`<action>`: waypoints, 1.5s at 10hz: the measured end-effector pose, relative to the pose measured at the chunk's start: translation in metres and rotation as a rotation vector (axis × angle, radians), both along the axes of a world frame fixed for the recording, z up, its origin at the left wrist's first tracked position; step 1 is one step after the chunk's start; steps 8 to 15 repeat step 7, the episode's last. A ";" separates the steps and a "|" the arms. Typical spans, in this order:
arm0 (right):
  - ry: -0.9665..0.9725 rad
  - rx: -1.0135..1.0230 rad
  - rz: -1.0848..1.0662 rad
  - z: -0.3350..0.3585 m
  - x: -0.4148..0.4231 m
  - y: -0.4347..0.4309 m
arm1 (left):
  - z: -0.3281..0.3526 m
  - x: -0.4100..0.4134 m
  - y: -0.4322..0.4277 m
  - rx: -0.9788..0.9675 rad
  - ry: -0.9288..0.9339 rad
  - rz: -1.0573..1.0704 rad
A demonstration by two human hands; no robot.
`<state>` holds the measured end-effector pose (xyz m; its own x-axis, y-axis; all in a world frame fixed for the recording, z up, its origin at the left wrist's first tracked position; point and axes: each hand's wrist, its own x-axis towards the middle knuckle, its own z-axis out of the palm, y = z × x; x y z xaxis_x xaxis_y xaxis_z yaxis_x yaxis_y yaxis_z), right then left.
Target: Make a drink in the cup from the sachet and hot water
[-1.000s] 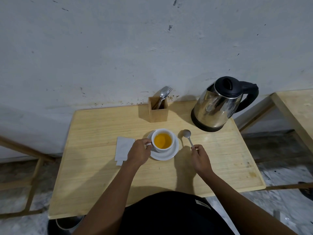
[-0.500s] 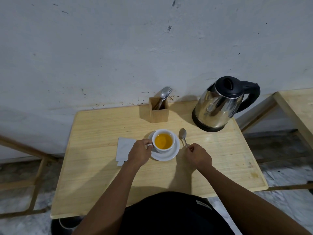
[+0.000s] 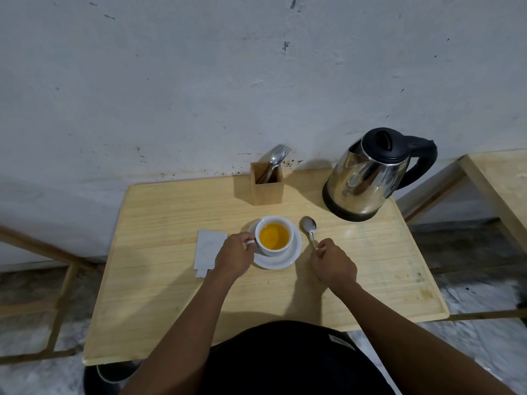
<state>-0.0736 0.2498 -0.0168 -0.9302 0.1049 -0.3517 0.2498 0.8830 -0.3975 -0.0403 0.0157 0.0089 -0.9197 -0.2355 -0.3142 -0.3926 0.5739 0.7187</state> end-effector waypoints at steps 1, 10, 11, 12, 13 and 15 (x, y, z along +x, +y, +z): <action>-0.014 -0.005 0.007 0.001 0.001 0.001 | 0.001 0.001 0.001 0.009 0.000 -0.008; -0.036 -0.048 0.088 0.028 -0.011 0.001 | 0.014 0.000 0.002 0.153 0.013 -0.011; -0.036 -0.048 0.088 0.028 -0.011 0.001 | 0.014 0.000 0.002 0.153 0.013 -0.011; -0.036 -0.048 0.088 0.028 -0.011 0.001 | 0.014 0.000 0.002 0.153 0.013 -0.011; -0.036 -0.048 0.088 0.028 -0.011 0.001 | 0.014 0.000 0.002 0.153 0.013 -0.011; -0.036 -0.048 0.088 0.028 -0.011 0.001 | 0.014 0.000 0.002 0.153 0.013 -0.011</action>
